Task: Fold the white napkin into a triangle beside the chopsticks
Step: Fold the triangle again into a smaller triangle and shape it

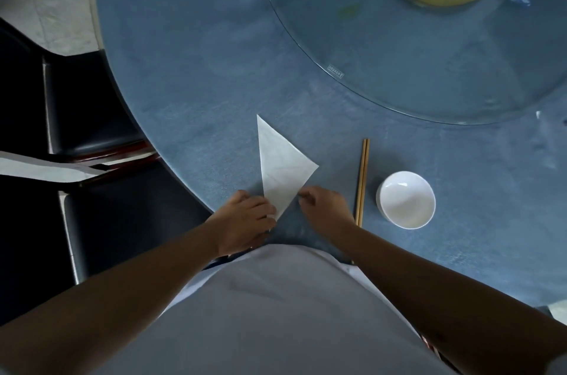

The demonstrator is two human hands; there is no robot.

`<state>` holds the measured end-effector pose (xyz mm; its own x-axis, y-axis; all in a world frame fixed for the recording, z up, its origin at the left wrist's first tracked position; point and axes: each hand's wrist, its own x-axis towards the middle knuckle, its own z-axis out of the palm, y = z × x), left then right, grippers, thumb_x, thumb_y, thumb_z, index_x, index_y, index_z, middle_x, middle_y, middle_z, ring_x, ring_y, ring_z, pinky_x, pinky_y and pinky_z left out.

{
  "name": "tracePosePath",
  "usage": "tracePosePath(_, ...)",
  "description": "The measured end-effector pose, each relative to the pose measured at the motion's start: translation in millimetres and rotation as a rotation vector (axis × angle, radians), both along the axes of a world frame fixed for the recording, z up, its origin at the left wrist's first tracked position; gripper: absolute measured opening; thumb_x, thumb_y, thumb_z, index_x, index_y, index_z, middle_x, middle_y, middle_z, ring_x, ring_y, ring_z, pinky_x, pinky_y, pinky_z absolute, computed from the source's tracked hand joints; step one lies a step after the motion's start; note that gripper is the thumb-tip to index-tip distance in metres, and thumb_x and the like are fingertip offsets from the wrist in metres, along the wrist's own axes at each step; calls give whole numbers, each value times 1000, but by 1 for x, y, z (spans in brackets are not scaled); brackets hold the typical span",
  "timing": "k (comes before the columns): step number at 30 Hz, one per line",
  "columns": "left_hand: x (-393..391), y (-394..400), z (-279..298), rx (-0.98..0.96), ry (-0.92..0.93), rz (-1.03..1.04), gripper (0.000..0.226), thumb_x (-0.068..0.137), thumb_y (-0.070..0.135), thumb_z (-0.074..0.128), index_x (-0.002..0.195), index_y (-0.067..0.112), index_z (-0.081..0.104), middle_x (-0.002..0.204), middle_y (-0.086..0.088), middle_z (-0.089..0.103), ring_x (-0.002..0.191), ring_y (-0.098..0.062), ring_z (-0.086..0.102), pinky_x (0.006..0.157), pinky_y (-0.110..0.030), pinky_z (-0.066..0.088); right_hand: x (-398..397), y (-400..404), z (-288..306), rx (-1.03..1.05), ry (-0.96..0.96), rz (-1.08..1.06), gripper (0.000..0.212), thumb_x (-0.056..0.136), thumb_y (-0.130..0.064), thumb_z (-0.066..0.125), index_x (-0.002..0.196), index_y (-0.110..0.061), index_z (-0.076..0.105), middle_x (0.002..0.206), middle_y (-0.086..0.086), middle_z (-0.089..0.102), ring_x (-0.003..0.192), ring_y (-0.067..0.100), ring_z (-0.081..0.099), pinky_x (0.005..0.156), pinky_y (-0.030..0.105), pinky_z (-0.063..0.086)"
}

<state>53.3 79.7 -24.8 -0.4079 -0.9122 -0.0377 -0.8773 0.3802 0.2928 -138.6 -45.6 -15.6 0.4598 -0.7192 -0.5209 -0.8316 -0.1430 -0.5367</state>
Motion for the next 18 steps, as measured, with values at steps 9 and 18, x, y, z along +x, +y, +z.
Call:
tracePosePath(9, -13, -3, 12, -16, -37, 90, 4, 72, 21, 69, 74, 25, 68, 93, 12, 71, 95, -16, 67, 79, -36, 50, -11, -4, -10, -432, 177, 446, 46, 83, -34, 50, 129, -32, 44, 142, 0, 35, 125, 27, 29, 102, 46, 29)
tracePosePath(18, -14, -8, 31, 104, 384, 296, 11, 86, 9, 61, 75, 11, 63, 75, -1, 63, 71, -22, 59, 65, -39, 48, -9, -4, -4, -404, 161, 431, 66, 80, -33, 58, 140, -31, 29, 150, 3, 27, 133, 26, 25, 106, 47, 27)
